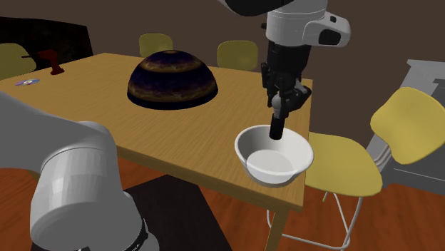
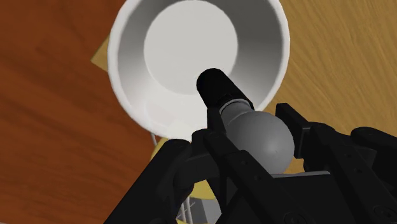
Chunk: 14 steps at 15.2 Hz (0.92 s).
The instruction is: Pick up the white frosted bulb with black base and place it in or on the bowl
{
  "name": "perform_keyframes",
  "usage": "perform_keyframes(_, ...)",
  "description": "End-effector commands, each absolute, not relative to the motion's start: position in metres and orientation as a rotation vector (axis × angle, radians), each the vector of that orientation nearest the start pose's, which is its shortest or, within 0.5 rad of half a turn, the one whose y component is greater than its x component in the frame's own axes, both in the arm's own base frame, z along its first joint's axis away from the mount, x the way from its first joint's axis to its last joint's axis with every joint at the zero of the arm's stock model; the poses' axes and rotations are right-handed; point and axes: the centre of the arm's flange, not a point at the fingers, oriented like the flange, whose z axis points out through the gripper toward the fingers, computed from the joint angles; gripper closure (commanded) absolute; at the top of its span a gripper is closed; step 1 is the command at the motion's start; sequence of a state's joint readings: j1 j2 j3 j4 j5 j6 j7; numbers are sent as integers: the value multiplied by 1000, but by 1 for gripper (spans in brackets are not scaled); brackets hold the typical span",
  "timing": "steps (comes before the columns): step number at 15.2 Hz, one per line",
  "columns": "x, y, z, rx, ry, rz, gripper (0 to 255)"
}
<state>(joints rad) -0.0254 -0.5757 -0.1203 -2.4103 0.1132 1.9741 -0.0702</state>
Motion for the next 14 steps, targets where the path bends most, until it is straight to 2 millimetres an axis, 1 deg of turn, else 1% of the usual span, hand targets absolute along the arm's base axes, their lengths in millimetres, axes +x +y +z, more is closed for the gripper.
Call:
perform_keyframes(1, 389, -55, 518, -2971, 146, -227, 255)
perform_keyframes(6, 389, -55, 493, -2971, 146, -227, 255)
perform_keyframes(13, 389, -55, 493, -2971, 146, -227, 255)
perform_keyframes(14, 389, -55, 493, -2971, 146, -227, 0)
